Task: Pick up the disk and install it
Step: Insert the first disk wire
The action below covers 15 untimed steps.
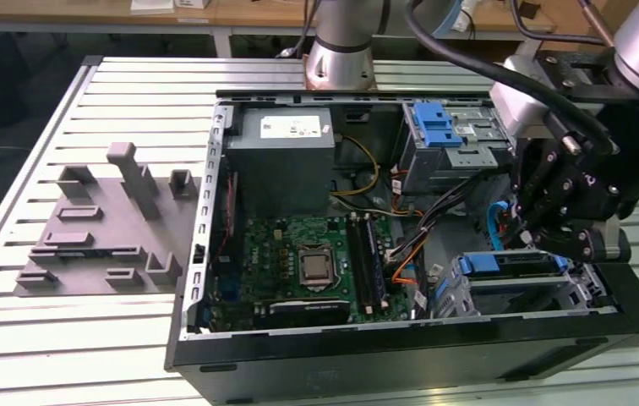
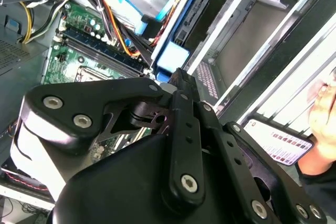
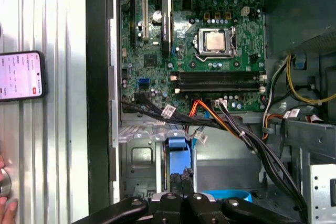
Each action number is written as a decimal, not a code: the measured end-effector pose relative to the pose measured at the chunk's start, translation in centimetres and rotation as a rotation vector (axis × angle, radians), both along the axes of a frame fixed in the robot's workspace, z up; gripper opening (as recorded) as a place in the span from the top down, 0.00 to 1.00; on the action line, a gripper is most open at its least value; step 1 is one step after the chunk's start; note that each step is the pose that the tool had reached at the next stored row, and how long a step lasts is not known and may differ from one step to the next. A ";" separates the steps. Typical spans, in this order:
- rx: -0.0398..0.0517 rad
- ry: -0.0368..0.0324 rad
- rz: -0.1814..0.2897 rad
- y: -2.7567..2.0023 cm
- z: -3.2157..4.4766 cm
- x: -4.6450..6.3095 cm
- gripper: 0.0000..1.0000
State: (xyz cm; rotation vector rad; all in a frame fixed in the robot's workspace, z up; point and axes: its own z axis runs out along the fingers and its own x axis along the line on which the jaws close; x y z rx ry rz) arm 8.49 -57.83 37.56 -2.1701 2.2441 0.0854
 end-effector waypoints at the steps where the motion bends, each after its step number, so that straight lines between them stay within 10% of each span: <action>1: -0.0003 0.0000 0.000 0.00 0.01 0.4 0.89; 10: -0.0002 -0.0016 0.000 0.36 -0.10 3.5 0.89; 15: -0.0002 -0.0318 0.000 0.67 -0.13 3.5 0.89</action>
